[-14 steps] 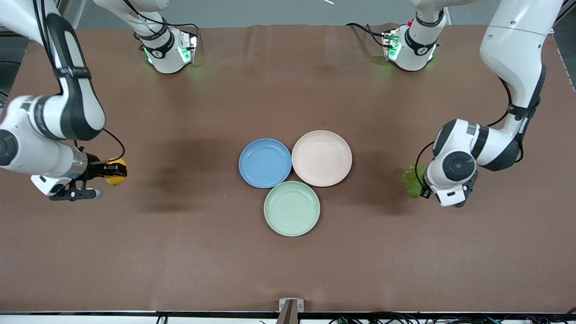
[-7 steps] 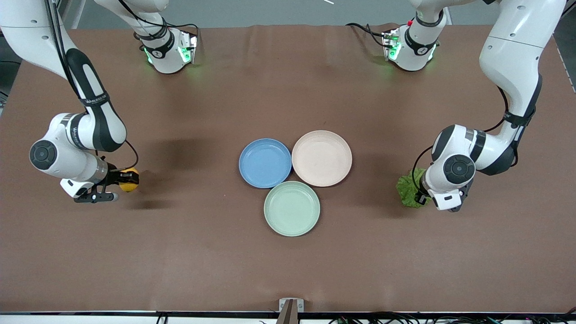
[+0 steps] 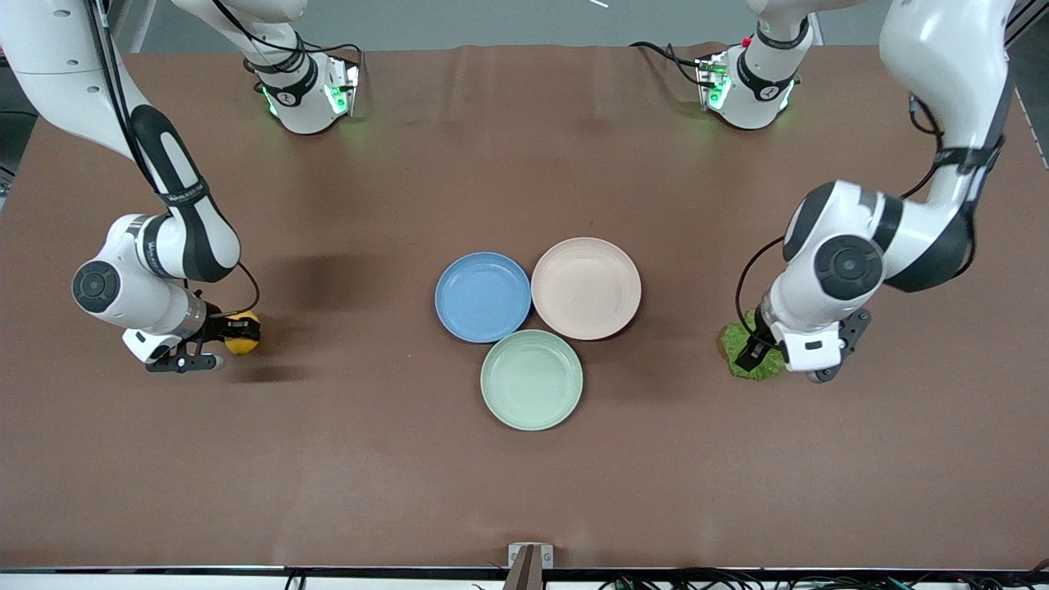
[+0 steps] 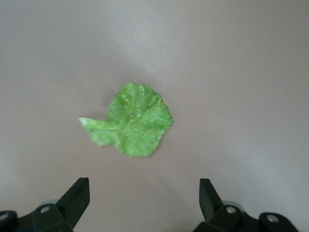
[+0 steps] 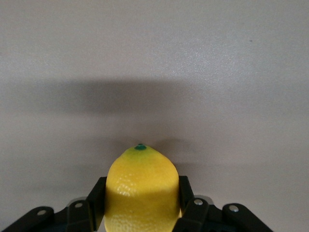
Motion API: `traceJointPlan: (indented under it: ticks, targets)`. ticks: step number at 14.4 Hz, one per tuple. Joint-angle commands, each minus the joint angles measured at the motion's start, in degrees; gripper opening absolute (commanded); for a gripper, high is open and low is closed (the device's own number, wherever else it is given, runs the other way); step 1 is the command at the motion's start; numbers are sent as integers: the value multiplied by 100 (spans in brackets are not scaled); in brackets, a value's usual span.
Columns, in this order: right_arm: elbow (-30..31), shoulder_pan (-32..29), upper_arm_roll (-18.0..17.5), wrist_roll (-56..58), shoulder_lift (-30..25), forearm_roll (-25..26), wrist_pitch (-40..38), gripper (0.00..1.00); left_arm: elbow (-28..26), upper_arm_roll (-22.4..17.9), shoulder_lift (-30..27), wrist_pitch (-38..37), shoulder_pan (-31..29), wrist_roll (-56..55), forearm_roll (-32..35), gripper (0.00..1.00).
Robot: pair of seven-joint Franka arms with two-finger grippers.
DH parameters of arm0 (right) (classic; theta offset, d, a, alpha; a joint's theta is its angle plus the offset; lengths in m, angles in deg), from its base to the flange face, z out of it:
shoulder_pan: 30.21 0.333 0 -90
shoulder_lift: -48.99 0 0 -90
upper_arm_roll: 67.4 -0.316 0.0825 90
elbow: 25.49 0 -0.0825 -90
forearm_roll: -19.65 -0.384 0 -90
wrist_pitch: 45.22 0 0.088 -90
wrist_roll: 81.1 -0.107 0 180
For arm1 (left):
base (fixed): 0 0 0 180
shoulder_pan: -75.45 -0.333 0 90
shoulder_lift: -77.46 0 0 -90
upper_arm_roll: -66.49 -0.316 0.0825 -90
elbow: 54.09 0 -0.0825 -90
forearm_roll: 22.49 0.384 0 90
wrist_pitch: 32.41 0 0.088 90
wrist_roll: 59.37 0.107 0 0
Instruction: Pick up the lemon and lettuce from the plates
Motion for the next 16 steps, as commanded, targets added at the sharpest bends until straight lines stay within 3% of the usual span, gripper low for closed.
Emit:
traceJointPlan:
  ticks: [1,2,7,10,14,16]
  targets:
    - [104,-162,-135,20,-126,73,1,87,1002,106,-23,-1047,-44,910,-210,100]
    - [104,-145,-135,-23,-231,64,-138,97,1275,176,-23,-1328,-35,1017,-210,100]
    - [-168,188,-179,-515,-1951,64,-2305,98,1374,282,-602,-1944,-44,1781,-149,100]
    - [-851,531,-196,-858,-2823,38,-4010,99,1627,300,-778,-2315,17,2073,-280,100]
    - [-2520,637,-205,-859,-2904,-24,-5788,99,1612,178,-1067,-2351,-44,3044,-332,100]
    - [-2866,638,-197,-868,-2895,-33,-5940,99,1236,-453,-1680,-2368,26,4064,-638,100]
